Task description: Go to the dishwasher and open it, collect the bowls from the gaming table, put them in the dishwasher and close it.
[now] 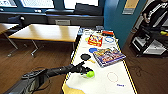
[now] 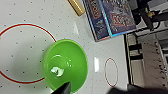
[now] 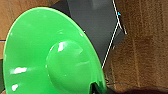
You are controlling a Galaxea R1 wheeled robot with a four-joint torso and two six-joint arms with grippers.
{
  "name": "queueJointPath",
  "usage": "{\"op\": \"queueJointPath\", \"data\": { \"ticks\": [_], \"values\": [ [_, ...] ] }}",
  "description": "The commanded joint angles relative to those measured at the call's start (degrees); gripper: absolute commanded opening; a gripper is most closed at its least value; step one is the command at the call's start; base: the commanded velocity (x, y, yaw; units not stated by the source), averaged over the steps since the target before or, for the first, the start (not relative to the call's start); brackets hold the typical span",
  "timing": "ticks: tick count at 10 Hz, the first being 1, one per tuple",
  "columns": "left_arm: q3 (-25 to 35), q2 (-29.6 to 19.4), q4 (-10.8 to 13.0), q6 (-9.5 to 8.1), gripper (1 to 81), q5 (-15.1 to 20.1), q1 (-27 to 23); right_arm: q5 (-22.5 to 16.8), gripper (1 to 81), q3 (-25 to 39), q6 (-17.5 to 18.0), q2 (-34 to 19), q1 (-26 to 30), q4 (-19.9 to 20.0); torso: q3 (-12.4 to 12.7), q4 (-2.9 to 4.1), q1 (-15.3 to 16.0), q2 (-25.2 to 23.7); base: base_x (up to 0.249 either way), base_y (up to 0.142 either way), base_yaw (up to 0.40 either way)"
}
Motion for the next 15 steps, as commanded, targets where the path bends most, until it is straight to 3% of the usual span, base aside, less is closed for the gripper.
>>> {"op": "queueJointPath", "data": {
  "ticks": [1, 3, 6, 9, 13, 15],
  "values": [
    [1.41, -1.49, -0.54, -0.07, 81.1, 1.06, -8.52, -2.92, 1.0, 0.33, -0.07, -1.65, 0.69, -0.75, 0.00, 0.00, 0.00, 0.00, 0.000, 0.000, 0.000],
    [4.22, -6.67, -0.37, 0.55, 81.1, 1.06, -7.56, -3.09, 1.0, 0.51, -0.07, -1.39, 0.78, -0.84, 0.00, 0.00, 0.00, 0.00, 0.000, 0.000, 0.000],
    [4.31, -8.35, 0.16, 0.28, 81.1, 0.80, -6.15, -3.27, 1.0, 0.77, -0.16, -1.30, 0.96, -0.84, 0.00, 0.00, 0.00, 0.00, 0.000, 0.000, 0.000],
    [0.37, -5.54, -0.28, -0.94, 81.1, 0.45, -5.62, -3.27, 1.0, 1.21, -0.16, -1.30, 1.05, -0.93, 0.00, 0.00, 0.02, 0.00, 0.000, 0.000, 0.000],
    [-4.47, -0.20, 0.07, -1.21, 81.1, 0.36, -4.83, -3.27, 1.0, 1.30, -0.24, -1.04, 1.13, -1.20, 0.00, 0.00, 0.02, 0.00, 0.000, 0.000, 0.000],
    [-6.59, 2.55, 0.16, -3.41, 81.1, 0.27, -4.83, -3.18, 1.0, 1.30, -0.16, -1.04, 0.96, -1.28, 0.00, 0.00, 0.02, 0.00, 0.000, 0.000, 0.000]
  ]
}}
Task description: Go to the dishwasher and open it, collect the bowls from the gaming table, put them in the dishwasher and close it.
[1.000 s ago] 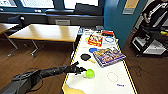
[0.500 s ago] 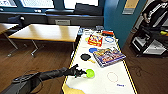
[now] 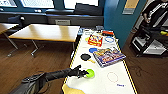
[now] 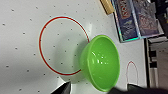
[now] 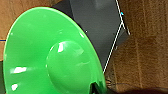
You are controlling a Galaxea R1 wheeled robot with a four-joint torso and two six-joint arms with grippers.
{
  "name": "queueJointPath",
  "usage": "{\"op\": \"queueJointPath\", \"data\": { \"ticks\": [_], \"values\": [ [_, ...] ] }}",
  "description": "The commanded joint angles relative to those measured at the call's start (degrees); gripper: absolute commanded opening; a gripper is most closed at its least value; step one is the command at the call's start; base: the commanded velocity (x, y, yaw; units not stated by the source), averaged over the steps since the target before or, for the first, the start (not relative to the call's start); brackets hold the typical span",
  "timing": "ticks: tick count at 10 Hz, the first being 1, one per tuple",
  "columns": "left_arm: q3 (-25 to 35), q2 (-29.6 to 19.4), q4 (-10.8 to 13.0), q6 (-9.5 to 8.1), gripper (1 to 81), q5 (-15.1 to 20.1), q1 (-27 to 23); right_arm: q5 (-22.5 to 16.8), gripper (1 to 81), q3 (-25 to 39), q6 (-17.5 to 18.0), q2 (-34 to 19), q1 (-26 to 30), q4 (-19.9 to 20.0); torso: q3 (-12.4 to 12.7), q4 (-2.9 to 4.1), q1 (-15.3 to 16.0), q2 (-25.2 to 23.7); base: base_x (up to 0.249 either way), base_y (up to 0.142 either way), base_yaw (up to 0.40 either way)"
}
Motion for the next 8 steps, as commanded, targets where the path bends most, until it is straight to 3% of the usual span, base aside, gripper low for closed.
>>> {"op": "queueJointPath", "data": {
  "ticks": [1, 7, 8],
  "values": [
    [-1.77, 3.35, -0.10, -2.28, 81.1, 1.14, -8.37, -2.63, 1.0, 1.28, -0.13, -1.68, 0.50, -1.26, 0.00, 0.00, 0.00, 0.00, 0.000, 0.000, 0.000],
    [-2.65, 3.87, -0.10, -3.86, 81.1, 1.05, -9.25, -2.63, 1.0, 2.60, -0.13, -1.42, 0.67, -2.14, 0.00, 0.00, 0.00, 0.00, 0.000, 0.000, 0.000],
    [-3.27, 4.14, -0.19, -5.09, 81.1, 1.23, -9.25, -2.63, 1.0, 2.69, -0.13, -1.42, 0.67, -2.23, 0.00, 0.00, 0.02, 0.00, 0.000, 0.000, 0.000]
  ]
}}
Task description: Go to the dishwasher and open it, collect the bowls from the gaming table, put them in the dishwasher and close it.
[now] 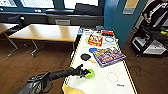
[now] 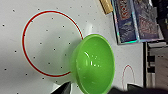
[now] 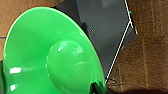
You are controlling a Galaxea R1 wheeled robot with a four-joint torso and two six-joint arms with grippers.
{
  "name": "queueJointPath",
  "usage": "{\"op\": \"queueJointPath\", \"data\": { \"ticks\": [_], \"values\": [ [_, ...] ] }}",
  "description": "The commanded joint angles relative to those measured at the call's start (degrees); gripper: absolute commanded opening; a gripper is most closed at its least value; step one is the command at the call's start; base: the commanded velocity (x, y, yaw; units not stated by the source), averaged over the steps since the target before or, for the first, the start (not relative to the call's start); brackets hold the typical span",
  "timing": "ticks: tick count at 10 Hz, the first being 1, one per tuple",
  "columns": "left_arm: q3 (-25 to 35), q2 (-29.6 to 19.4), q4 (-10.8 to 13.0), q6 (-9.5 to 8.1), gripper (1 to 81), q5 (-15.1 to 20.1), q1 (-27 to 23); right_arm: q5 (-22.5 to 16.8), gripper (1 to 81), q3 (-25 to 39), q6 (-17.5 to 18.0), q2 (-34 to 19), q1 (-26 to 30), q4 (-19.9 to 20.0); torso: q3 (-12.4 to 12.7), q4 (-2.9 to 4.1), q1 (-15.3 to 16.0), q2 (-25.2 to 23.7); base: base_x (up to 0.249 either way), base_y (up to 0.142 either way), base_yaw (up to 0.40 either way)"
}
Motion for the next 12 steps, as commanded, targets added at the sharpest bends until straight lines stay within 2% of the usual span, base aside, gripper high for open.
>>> {"op": "queueJointPath", "data": {
  "ticks": [1, 2, 3, 6, 11, 12],
  "values": [
    [-0.73, 0.88, -0.13, -5.22, 81.1, 1.65, -8.68, -2.61, 1.0, 1.27, -0.13, -1.61, 0.67, -1.19, 0.00, 0.00, 0.00, 0.00, 0.000, 0.000, 0.000],
    [-1.96, 1.23, -0.04, -8.82, 81.1, 1.65, -8.42, -2.61, 1.0, 1.35, -0.13, -1.61, 0.67, -1.19, 0.00, 0.00, 0.00, 0.00, 0.000, 0.000, 0.000],
    [-3.09, 1.84, -0.04, -9.44, 81.1, 1.48, -7.80, -2.61, 1.0, 1.71, -0.13, -1.70, 0.76, -1.19, 0.00, 0.00, 0.00, 0.00, 0.000, 0.000, 0.000],
    [-5.82, 4.03, 0.75, -9.44, 81.1, 1.56, -6.57, -2.61, 1.0, 2.06, -0.13, -1.79, 0.85, -1.19, 0.00, 0.00, 0.00, 0.00, 0.000, 0.000, 0.000],
    [-7.50, 5.36, 5.41, -9.44, 81.1, 1.39, -2.27, -2.61, 1.0, 2.15, -0.13, -1.61, 1.20, -1.19, 0.00, 0.00, 0.02, 0.00, 0.000, 0.000, 0.000],
    [-7.15, 5.62, 7.68, -9.35, 1.0, 1.91, -1.74, -2.69, 1.0, 2.23, -0.13, -1.70, 1.29, -1.19, 0.00, 0.00, 0.02, 0.00, 0.000, 0.000, 0.000]
  ]
}}
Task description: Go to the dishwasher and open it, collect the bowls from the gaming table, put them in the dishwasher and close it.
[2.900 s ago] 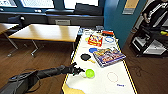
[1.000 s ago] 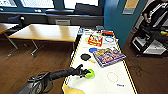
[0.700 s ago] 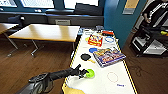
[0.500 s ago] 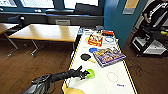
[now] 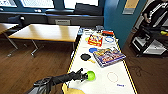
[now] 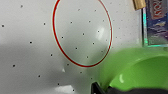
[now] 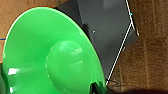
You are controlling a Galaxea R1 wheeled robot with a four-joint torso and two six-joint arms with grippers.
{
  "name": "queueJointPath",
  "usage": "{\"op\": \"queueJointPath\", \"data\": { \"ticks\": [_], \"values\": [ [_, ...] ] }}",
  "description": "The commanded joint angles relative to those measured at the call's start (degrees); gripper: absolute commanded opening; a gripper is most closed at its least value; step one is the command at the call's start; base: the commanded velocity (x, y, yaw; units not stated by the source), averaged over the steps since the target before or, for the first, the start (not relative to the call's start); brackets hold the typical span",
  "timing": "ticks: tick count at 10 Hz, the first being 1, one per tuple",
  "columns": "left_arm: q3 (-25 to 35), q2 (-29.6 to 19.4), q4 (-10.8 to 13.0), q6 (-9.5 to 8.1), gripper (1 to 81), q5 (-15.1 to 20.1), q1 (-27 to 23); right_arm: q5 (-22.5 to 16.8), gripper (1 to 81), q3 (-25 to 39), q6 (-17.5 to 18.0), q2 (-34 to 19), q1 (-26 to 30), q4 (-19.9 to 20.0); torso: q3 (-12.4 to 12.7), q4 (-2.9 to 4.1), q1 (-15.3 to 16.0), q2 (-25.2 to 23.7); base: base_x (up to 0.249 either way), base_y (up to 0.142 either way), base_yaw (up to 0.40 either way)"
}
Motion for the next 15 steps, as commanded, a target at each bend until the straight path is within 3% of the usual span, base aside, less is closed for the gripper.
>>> {"op": "queueJointPath", "data": {
  "ticks": [1, 3, 5, 7, 9, 11, 12, 15],
  "values": [
    [1.68, 1.14, 4.61, -0.70, 1.0, 2.61, -5.43, -2.33, 1.0, 1.36, -0.04, -1.55, 0.81, -1.10, 0.00, 0.00, 0.00, 0.00, 0.000, 0.000, 0.000],
    [3.85, -0.07, 7.50, -0.61, 1.0, 3.93, -5.60, -2.42, 1.0, 1.10, -0.04, -1.03, 0.73, -1.19, 0.00, 0.00, 0.00, 0.00, 0.000, 0.000, 0.000],
    [13.19, -4.66, 7.86, -0.61, 1.0, 3.93, -9.46, -2.42, 1.0, 1.19, -0.04, -0.76, 0.81, -1.28, 0.00, 0.00, 0.00, 0.00, 0.000, 0.000, 0.000],
    [27.30, -12.19, 11.63, -0.61, 1.0, 4.02, -12.46, -2.42, 1.0, 0.84, -0.04, -0.59, 0.72, -1.28, 0.00, 0.00, 0.00, 0.00, 0.000, 0.000, 0.000],
    [38.73, -19.05, 14.27, -0.61, 1.0, 5.78, -12.64, -2.33, 1.0, 0.84, -0.04, -0.68, 0.63, -1.36, 0.00, 0.00, 0.00, 0.00, 0.000, 0.000, 0.000],
    [50.48, -28.85, 16.55, -0.61, 1.0, 6.74, -12.47, -2.42, 1.0, 0.66, -0.13, -0.50, 0.63, -1.37, 0.00, 0.00, 0.00, 0.00, 0.000, 0.000, 0.000],
    [54.09, -32.99, 17.08, -0.53, 1.0, 8.22, -11.94, -2.42, 1.0, 0.66, -0.13, -0.50, 0.63, -1.37, 2.41, 0.00, 0.00, 0.00, 0.000, 0.000, 0.000],
    [61.61, -44.37, 23.93, -0.26, 1.0, 9.21, -5.09, -2.33, 1.0, -0.04, -0.13, -0.06, 0.63, -1.37, 5.76, 0.00, 0.02, 0.02, 0.000, 0.000, 0.000]
  ]
}}
